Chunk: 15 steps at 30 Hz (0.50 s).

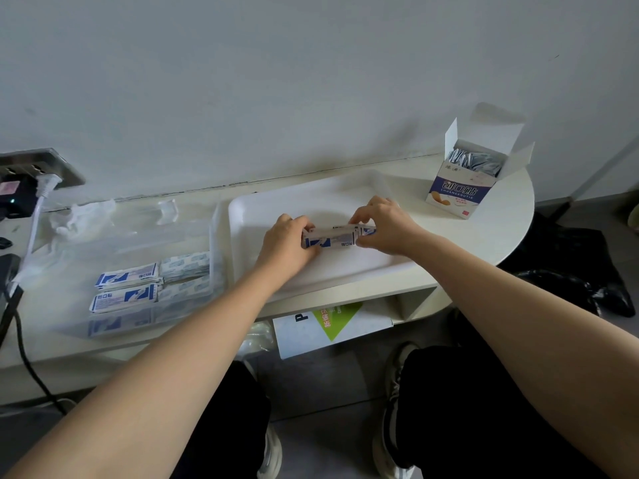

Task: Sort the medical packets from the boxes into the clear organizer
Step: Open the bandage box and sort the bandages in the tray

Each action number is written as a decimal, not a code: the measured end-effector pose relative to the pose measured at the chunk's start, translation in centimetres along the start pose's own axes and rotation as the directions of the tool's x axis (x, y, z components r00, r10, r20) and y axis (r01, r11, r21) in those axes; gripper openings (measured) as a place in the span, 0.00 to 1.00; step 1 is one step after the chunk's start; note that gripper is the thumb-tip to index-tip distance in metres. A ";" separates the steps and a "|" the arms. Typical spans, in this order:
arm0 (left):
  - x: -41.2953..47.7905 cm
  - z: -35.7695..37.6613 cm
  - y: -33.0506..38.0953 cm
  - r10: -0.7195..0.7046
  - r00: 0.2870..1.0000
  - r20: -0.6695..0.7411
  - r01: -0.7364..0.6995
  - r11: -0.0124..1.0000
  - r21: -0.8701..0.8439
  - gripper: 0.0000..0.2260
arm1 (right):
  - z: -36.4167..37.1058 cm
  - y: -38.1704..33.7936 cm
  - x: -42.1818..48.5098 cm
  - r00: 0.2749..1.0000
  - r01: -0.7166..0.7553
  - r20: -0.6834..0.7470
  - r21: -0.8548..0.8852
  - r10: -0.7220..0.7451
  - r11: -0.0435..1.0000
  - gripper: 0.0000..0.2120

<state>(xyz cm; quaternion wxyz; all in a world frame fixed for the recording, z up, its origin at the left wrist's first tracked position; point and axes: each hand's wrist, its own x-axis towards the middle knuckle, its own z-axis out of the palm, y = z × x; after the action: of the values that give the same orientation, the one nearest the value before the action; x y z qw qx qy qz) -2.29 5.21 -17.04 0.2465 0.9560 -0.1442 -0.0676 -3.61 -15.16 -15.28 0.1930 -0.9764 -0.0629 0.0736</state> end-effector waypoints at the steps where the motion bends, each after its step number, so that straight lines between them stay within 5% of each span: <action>1: 0.0 0.0 0.1 0.004 1.000 0.011 -0.004 1.000 -0.015 0.14 | 0.0 0.0 0.0 1.000 -0.014 0.011 -0.003 0.014 1.000 0.14; 7: 0.0 0.5 1.3 0.029 1.000 0.013 -0.027 0.991 -0.135 0.10 | 0.5 -1.2 0.0 0.999 0.038 0.031 0.043 -0.040 0.998 0.10; 15: 0.0 0.5 1.2 0.030 1.000 -0.007 -0.031 0.990 -0.136 0.09 | -0.1 -0.1 -0.1 0.997 -0.056 0.057 0.132 0.049 0.990 0.18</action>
<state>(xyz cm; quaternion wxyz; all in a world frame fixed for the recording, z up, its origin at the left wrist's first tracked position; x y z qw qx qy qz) -2.71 4.01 -16.90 0.3125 0.9348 -0.1533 -0.0711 -3.68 -15.13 -15.11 0.2542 -0.9603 -0.0373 0.1090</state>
